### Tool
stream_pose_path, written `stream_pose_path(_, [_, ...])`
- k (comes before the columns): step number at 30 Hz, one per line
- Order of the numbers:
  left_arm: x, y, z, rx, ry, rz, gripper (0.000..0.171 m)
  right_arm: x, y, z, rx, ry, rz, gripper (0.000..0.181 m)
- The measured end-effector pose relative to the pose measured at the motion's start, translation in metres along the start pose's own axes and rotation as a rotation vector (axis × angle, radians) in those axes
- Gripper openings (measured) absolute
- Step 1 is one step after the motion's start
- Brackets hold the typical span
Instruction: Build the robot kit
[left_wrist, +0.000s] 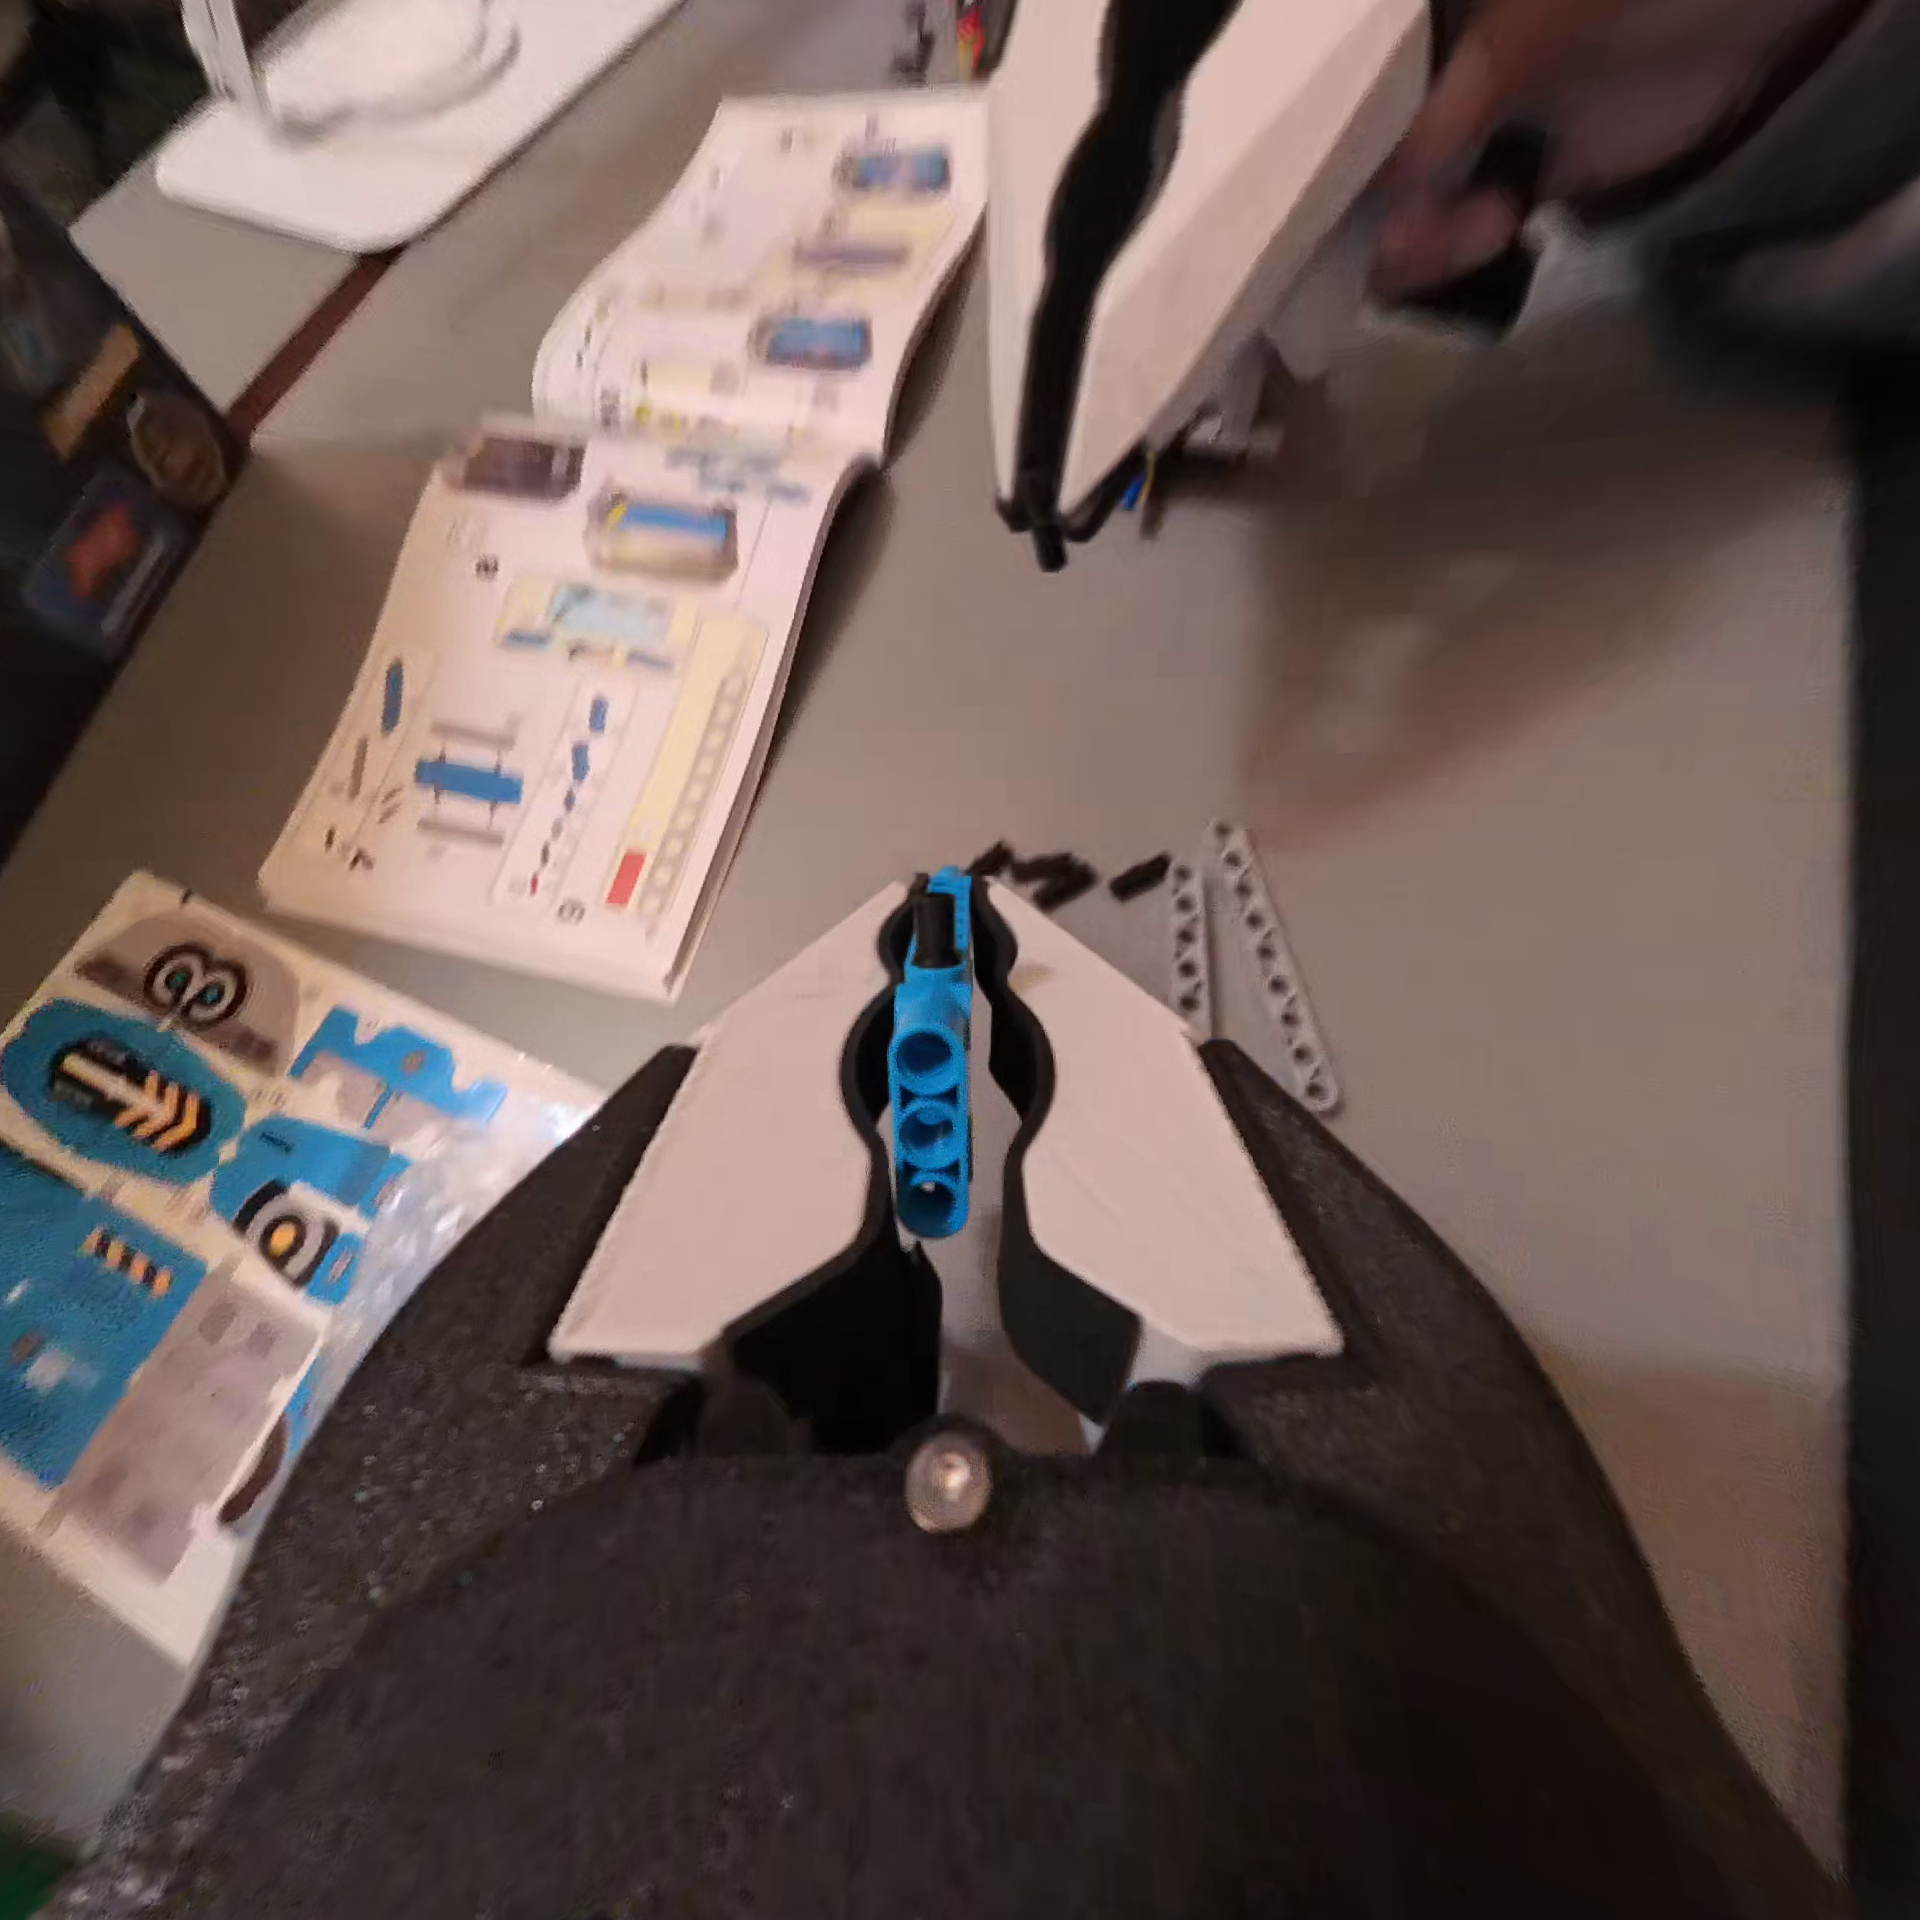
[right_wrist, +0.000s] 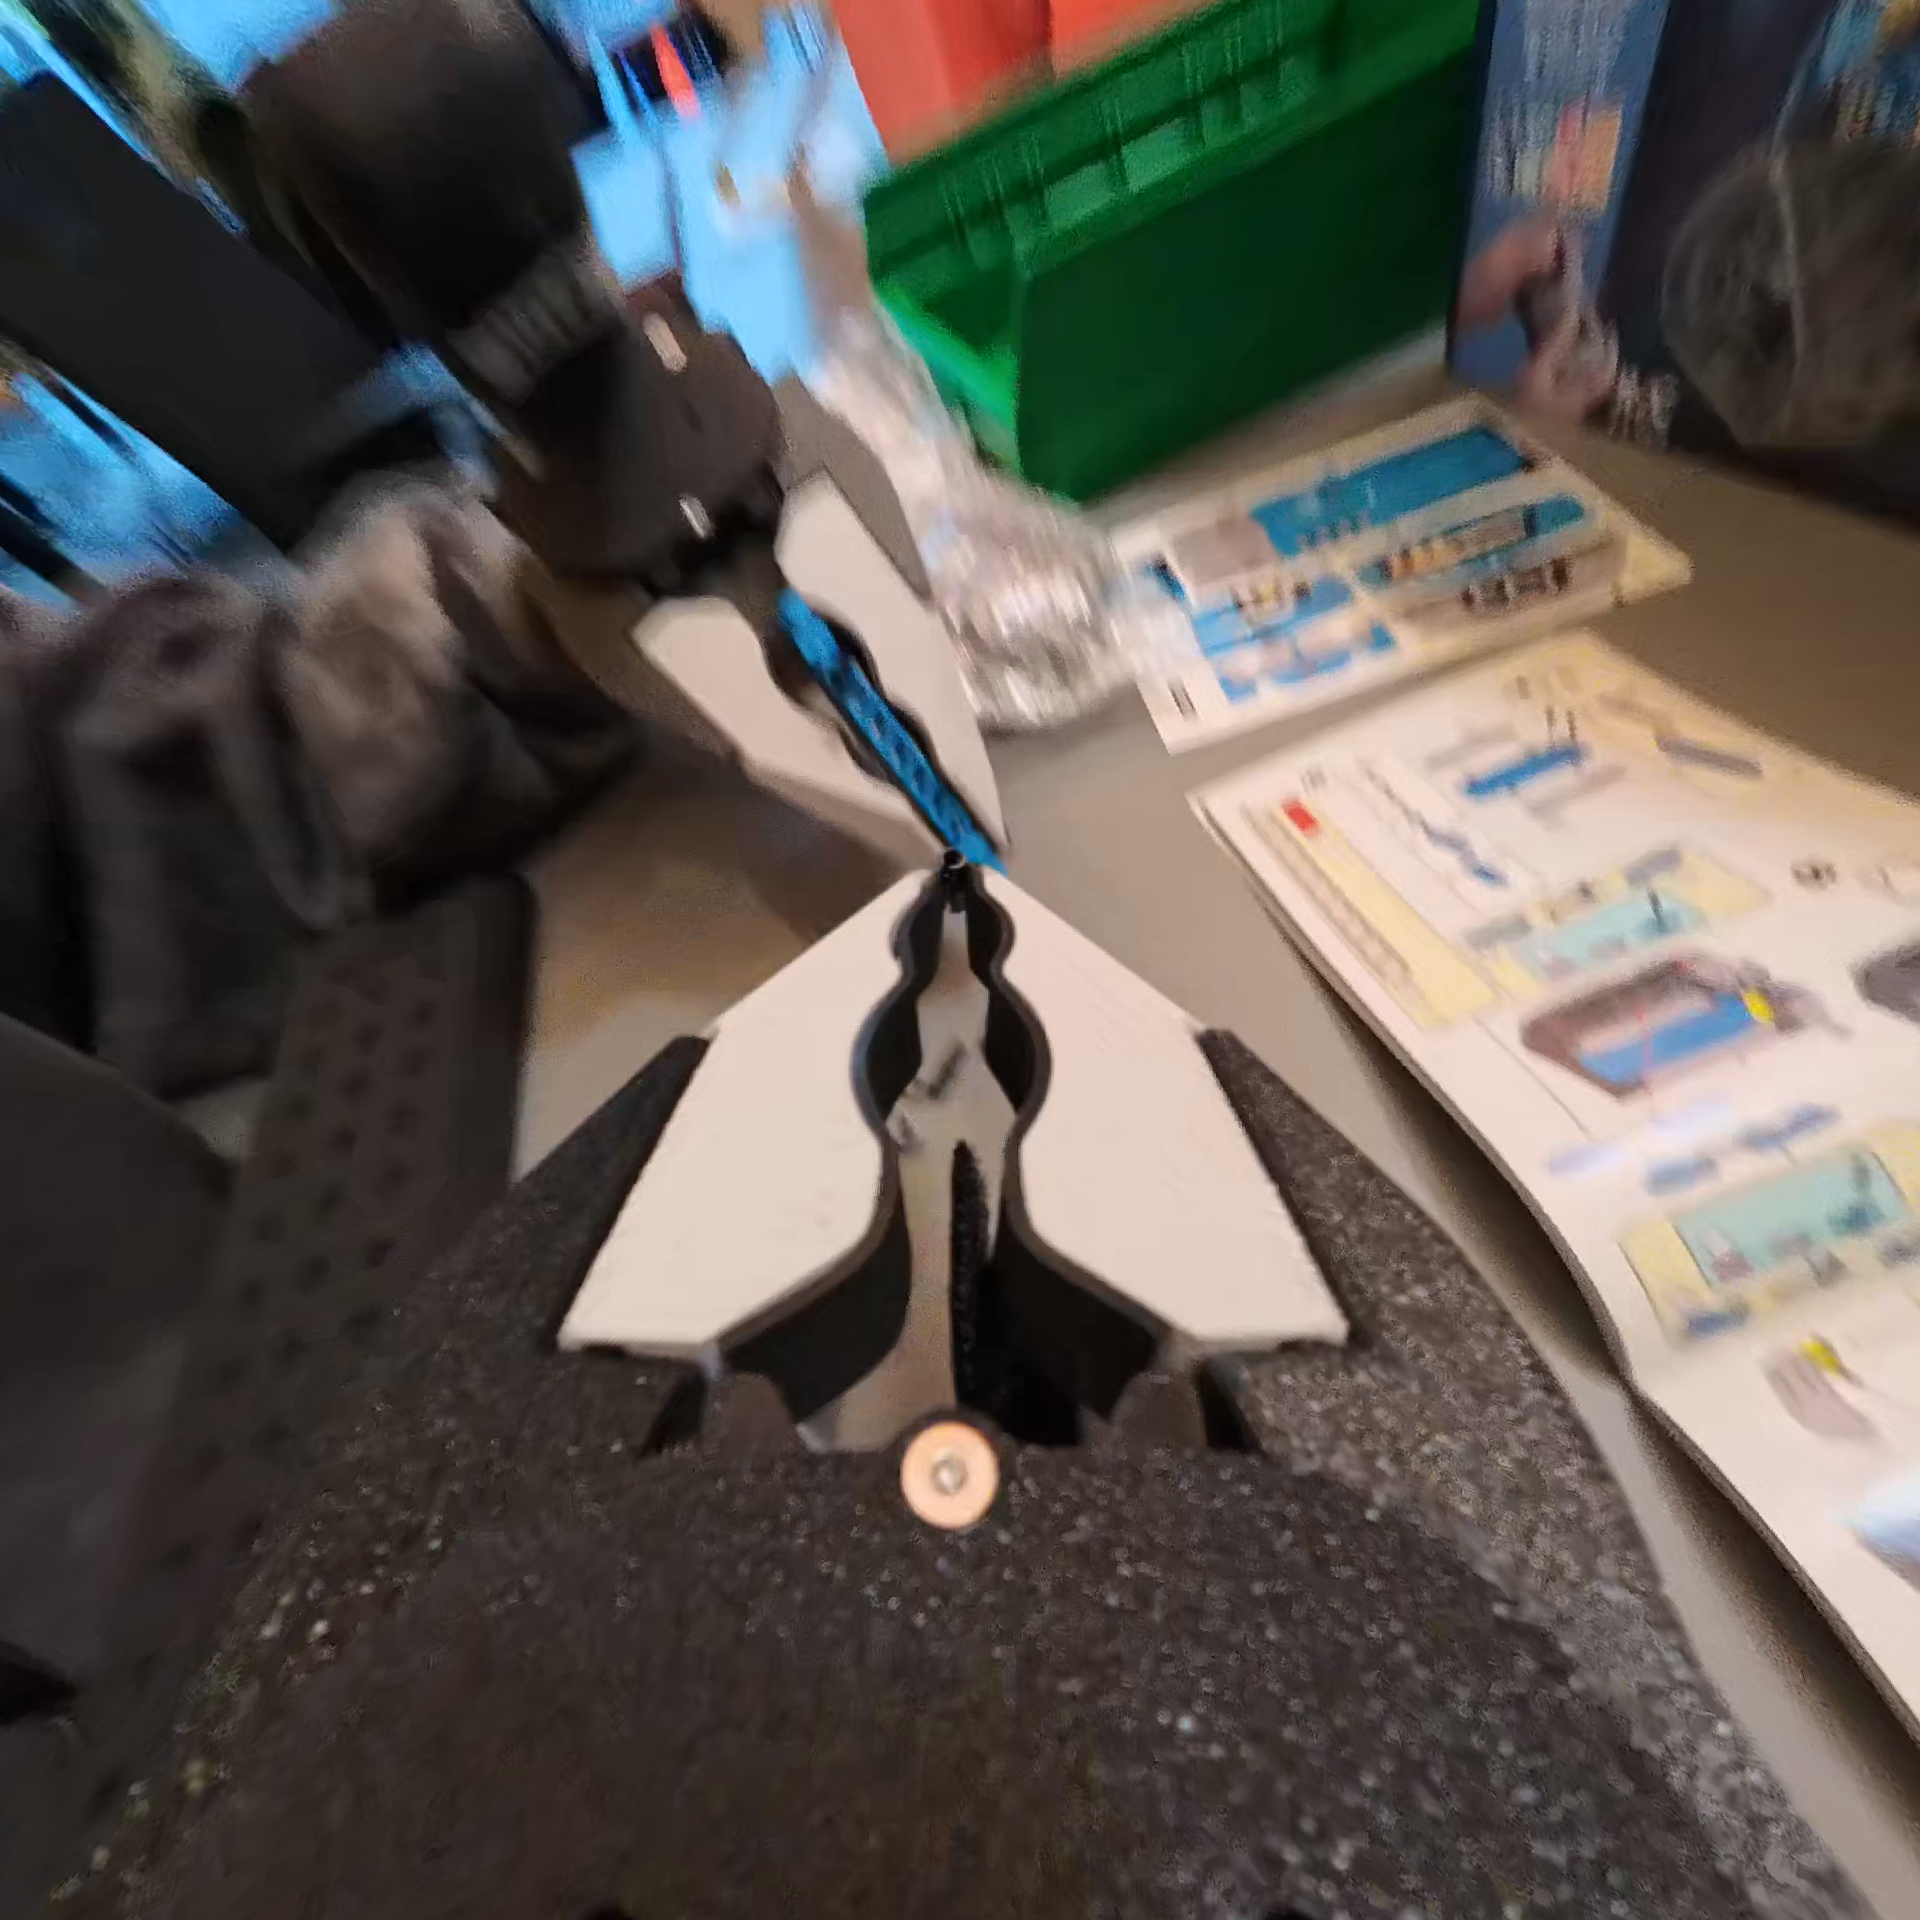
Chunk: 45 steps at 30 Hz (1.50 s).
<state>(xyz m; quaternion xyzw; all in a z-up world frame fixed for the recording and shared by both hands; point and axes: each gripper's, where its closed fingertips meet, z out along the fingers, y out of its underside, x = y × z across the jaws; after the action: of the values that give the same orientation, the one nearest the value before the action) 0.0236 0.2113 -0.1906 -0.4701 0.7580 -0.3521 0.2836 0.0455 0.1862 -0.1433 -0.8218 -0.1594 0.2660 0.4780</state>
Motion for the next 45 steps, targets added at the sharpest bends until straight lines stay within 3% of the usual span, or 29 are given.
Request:
stream_pose_path(2, [-0.001,0.018,0.000,-0.101,0.016,-0.014,0.006,0.012,0.025,0.008,-0.159,0.107,-0.071,0.003])
stream_pose_path(4, [-0.002,0.023,-0.010,-0.127,0.026,-0.025,0.005,0.019,0.046,0.017,-0.300,0.198,-0.130,0.003])
stream_pose_path(7, [0.003,0.036,-0.024,-0.191,0.084,-0.074,0.006,0.028,0.062,0.026,-0.408,0.309,-0.173,0.003])
stream_pose_path(16, [0.022,0.057,-0.024,-0.298,0.174,-0.090,0.007,0.037,0.068,0.029,-0.358,0.378,-0.063,0.003])
stream_pose_path(45, [0.013,0.059,-0.015,-0.269,0.151,-0.106,0.008,0.038,0.077,0.024,-0.375,0.397,-0.043,0.007])
